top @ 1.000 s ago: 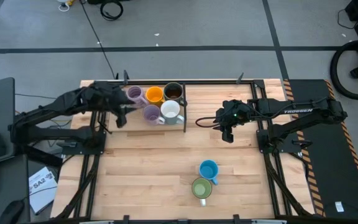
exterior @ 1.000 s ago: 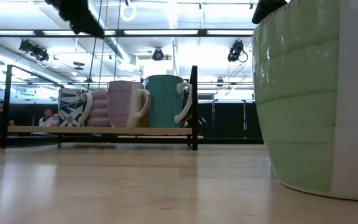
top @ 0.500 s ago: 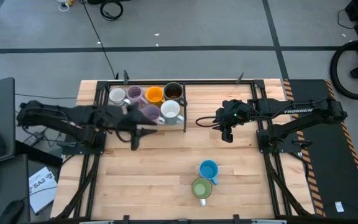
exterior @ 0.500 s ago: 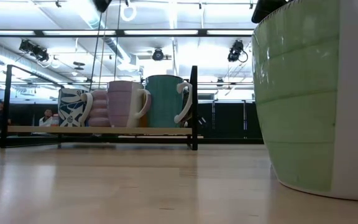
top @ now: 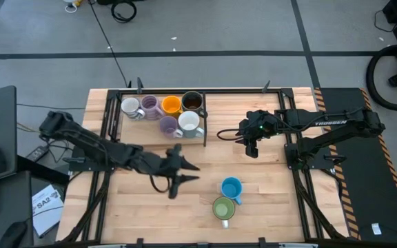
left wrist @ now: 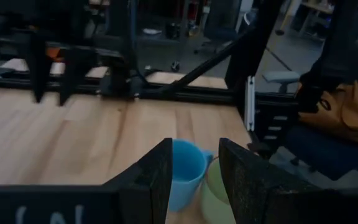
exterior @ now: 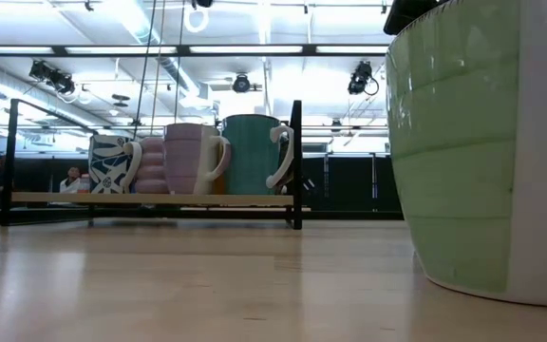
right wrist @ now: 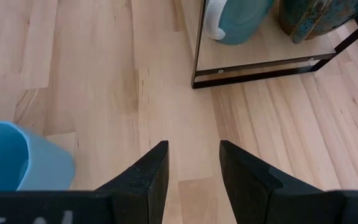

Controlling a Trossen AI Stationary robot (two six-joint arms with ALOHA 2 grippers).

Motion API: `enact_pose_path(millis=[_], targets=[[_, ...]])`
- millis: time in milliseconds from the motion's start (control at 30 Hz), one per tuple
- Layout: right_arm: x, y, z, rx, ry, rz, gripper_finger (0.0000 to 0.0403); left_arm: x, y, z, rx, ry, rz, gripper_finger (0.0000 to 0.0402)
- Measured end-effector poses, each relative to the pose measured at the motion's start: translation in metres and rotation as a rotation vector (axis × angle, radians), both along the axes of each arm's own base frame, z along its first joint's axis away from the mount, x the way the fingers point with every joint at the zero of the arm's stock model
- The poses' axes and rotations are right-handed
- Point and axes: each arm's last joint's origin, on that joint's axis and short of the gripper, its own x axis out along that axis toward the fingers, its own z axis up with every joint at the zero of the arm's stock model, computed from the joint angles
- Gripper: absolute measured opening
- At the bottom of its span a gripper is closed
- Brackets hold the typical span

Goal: Place coffee mugs
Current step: Put the green mug on the shelf

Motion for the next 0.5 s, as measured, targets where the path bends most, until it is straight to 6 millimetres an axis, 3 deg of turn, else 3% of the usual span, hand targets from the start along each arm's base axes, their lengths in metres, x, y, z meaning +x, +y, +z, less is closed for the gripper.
enact_pose_path(millis=[133, 500], targets=[[0.000, 0.000, 0.000, 0.000, -0.001, 0.000, 0.0148, 0.018, -0.019, -0.013, -0.012, 0.028, 0.008, 0.0137], [0.001, 0.000, 0.001, 0.000, -0.010, 0.000, 0.0148, 0.078, -0.056, -0.017, -0.024, 0.226, 0.032, 0.0137]])
